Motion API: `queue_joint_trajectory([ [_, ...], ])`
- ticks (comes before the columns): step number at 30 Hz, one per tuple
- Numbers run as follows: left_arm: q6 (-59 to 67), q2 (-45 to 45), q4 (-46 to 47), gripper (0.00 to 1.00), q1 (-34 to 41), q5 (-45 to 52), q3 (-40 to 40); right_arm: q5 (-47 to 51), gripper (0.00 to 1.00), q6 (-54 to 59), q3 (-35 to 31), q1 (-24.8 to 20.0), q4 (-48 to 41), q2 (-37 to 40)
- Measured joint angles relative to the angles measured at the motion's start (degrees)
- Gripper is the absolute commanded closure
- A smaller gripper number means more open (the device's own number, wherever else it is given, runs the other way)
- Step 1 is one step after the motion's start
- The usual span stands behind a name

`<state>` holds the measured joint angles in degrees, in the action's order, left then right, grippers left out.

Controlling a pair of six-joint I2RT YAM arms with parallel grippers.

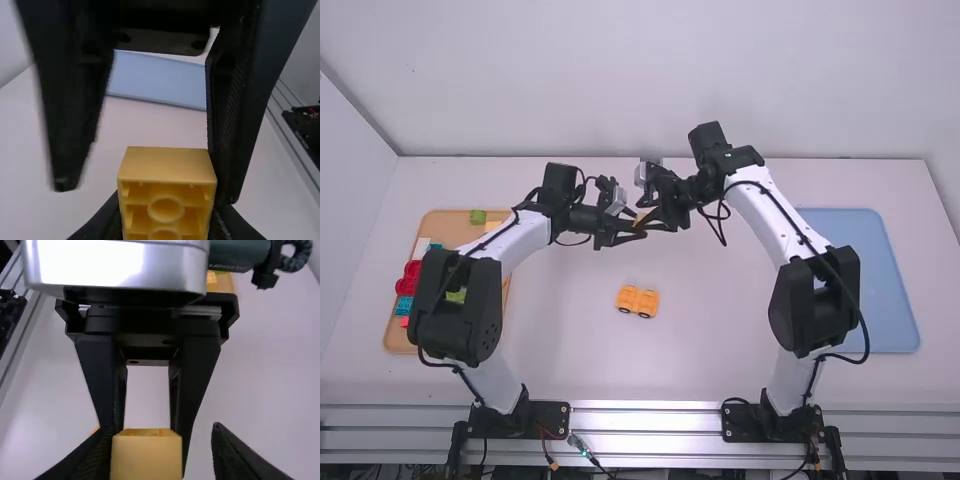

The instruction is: Assemble lego blocks to make yellow taxi

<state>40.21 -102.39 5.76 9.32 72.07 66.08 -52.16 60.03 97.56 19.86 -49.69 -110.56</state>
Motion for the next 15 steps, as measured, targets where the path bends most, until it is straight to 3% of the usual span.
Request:
queue_joint_trajectory([
  [5,-2.16,-0.09,-5.42,0.98,0.0,0.57,-0.13,-1.66,0.33,-1.2,0.15,-0.44,2.84,0.0],
  [15,-19.19,-0.57,-31.65,0.98,0.0,2.47,-0.37,-14.49,0.39,-1.42,0.22,-5.55,6.69,0.0],
])
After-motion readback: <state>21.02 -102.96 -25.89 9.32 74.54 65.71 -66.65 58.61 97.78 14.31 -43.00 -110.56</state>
